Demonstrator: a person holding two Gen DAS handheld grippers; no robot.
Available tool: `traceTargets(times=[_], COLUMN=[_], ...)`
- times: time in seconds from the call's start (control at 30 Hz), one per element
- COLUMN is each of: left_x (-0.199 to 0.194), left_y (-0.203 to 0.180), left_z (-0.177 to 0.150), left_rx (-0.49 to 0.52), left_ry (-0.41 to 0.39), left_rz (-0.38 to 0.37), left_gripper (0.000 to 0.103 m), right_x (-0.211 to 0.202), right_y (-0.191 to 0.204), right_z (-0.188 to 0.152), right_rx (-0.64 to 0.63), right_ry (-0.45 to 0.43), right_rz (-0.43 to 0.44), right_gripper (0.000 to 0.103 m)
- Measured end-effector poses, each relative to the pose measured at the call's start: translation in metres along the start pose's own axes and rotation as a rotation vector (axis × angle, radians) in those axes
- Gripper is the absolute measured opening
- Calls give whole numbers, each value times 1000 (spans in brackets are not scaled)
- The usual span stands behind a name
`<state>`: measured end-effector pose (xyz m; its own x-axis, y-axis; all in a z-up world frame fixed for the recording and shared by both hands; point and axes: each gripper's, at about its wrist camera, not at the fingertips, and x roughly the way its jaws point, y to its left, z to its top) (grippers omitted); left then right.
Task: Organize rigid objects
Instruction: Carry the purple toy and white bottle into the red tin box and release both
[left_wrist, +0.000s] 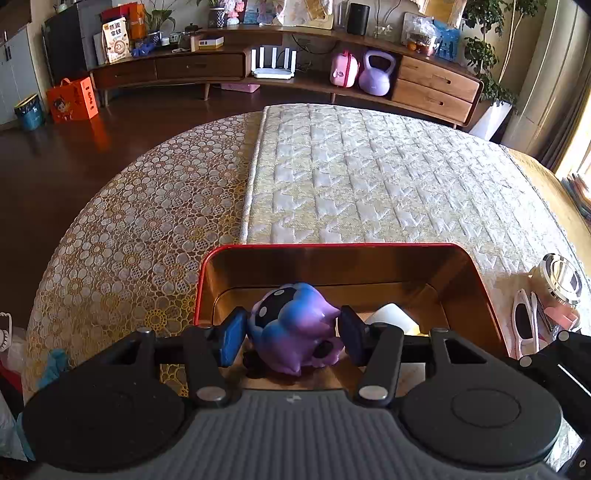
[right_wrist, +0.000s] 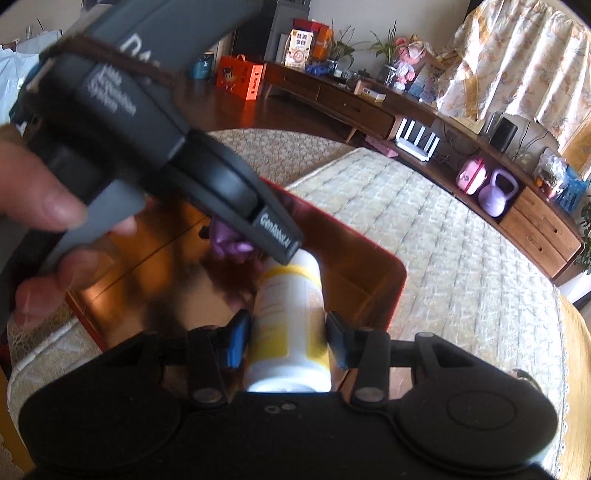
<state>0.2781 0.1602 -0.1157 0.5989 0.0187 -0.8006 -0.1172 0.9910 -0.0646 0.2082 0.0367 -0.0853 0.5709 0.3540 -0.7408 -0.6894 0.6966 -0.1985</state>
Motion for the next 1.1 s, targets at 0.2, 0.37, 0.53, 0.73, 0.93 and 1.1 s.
traceTargets(times=[0.2,0.37,0.53,0.73,0.93,1.1], left_x=[2,0,-11,-29,-51,-70], left_y=[-3,-1,0,-2,-6,-14], left_z=[0,0,-3,-5,-11,-19], left_rx=[9,-3,-11,-6,-9,-19], left_ry=[2,12,-9,-39,-64,-83], left_rz=[2,8,4,7,11,3], left_gripper=[54,54,62,64,64,64], right_x=[-4,-13,-24,-43,-64,-84], right_y=[3,2,-4,-20,-40,-52], right_z=[-2,-1,-2,-4,-11,-17], right_rx=[16,12,46,132,217,276], right_ry=[6,-8,-15,-35,-56,-77], right_rz=[21,40,54,83,108,121], right_gripper=[45,54,54,55,57,62])
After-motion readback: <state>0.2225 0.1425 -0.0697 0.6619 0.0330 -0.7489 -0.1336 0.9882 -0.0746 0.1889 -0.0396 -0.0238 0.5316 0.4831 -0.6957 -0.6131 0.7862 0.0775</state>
